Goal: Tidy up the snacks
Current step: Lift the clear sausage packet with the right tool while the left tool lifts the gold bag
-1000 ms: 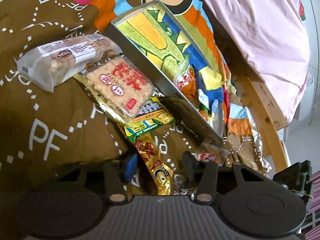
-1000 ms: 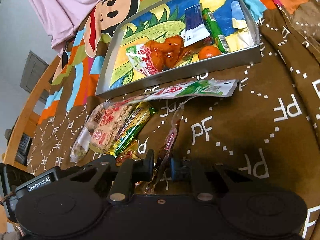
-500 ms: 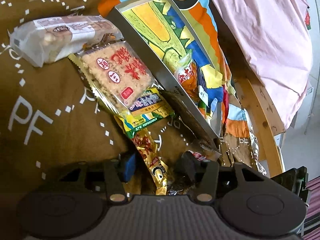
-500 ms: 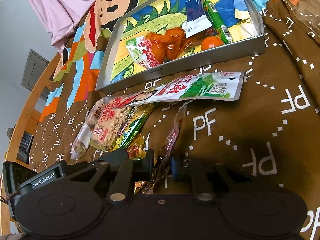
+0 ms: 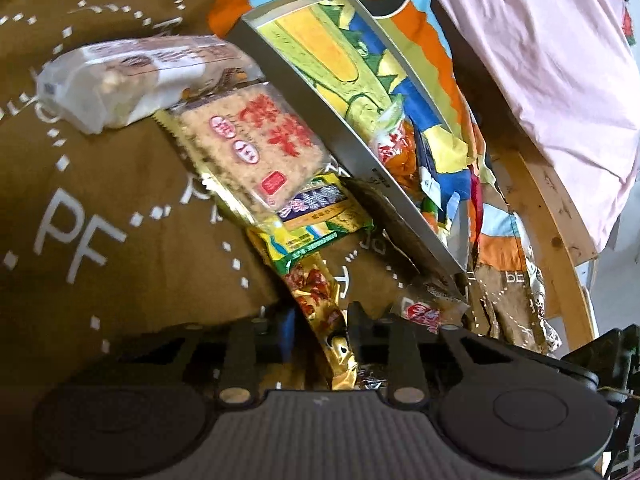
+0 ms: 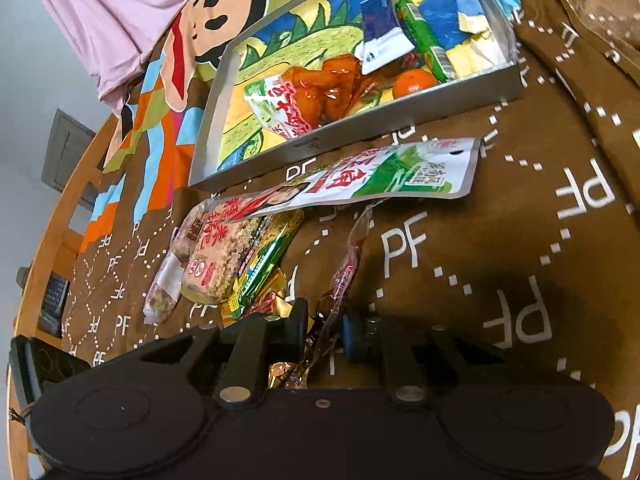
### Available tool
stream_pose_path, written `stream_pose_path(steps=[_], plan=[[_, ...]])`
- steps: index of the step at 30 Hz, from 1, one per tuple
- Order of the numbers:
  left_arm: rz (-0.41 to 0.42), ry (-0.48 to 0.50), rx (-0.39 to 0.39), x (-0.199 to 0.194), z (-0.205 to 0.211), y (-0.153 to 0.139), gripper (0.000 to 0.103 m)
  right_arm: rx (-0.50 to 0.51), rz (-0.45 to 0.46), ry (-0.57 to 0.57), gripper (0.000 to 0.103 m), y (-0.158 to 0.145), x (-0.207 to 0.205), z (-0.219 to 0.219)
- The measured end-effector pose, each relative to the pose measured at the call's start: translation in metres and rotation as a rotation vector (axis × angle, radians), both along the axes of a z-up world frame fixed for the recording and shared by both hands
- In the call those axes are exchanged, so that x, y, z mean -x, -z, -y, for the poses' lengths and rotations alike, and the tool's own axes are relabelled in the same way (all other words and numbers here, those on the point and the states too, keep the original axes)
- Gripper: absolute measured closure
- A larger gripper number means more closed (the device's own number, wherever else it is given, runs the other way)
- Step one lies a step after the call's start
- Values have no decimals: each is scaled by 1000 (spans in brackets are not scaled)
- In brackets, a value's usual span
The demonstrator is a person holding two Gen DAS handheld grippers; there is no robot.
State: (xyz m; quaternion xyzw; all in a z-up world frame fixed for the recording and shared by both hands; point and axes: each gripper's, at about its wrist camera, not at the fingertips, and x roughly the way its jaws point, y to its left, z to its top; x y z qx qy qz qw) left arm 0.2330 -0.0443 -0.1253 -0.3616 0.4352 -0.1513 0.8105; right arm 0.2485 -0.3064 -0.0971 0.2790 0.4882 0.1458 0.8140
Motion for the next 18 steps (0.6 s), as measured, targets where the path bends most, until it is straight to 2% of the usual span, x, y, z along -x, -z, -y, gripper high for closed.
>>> stream_pose_path(steps=[3, 8, 13, 18], plan=[[-11, -13, 15, 6, -3, 0, 75, -14, -11, 11, 84, 0, 4, 1], [-1, -48, -13, 24, -3, -10, 77, -11, 1, 23, 86, -5, 16, -2], [49, -99, -32, 50, -7, -20, 81, -14, 18, 26, 87, -12, 35, -6], [13, -134, -11, 74, -15, -12, 84, 4, 37, 19, 88, -19, 52, -8]])
